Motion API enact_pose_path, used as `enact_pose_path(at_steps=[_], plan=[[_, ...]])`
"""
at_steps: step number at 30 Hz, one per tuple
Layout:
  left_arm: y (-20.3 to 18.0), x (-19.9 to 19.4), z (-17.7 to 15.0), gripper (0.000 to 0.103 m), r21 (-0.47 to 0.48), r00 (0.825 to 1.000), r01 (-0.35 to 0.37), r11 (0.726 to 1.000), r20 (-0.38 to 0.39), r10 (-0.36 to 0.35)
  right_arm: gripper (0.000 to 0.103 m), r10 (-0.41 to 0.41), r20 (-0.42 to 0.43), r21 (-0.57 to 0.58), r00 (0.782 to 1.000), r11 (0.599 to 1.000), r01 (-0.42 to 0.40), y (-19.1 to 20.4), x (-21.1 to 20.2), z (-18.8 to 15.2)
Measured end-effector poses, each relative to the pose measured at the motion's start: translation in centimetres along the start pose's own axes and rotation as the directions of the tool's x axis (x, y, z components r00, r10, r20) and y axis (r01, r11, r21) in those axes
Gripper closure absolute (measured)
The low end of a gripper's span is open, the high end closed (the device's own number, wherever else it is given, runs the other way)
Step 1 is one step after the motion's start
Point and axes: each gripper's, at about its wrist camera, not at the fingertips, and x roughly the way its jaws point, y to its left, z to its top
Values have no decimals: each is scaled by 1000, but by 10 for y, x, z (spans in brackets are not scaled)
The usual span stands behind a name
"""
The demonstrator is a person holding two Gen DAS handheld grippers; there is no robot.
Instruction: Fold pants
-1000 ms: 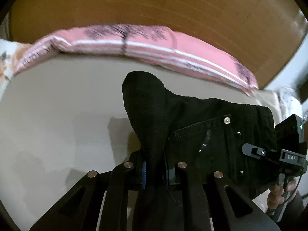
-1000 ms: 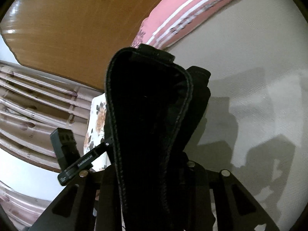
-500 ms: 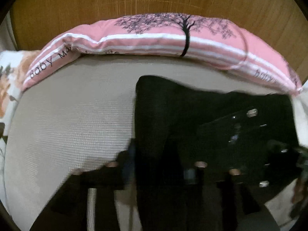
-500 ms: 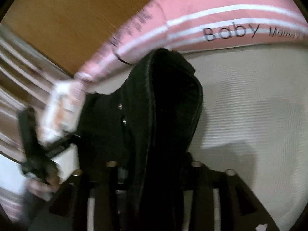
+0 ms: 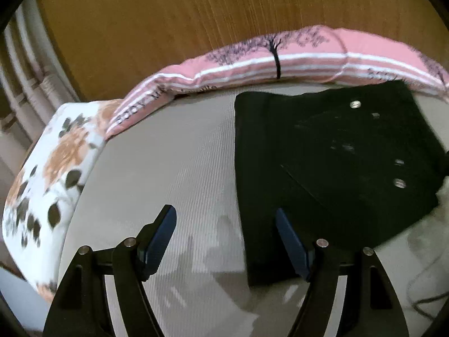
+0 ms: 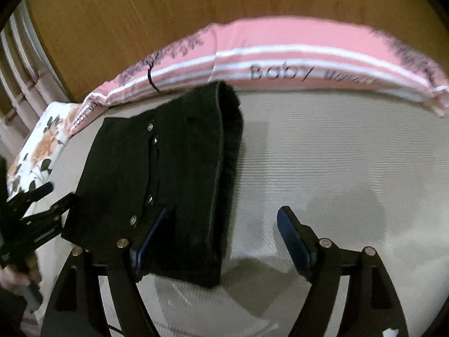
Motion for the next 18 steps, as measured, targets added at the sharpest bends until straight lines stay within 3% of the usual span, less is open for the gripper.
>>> enact_pose_path(at_steps=[6,8,18], plan=[[-1,-56,-26,19,-87,999,37,996,5,-37,15,-78,68,-110,995,990,85,34,-49,-28],[-2,-73,-36,17,-103,999,44,994,13,-43,6,-85,91,-131,992,987,97,46,-61,-39],[-1,-116,-64,13,-138,1000,6,990,14,-4,1,-76,101,-152,992,984,91,88,-95,-74]])
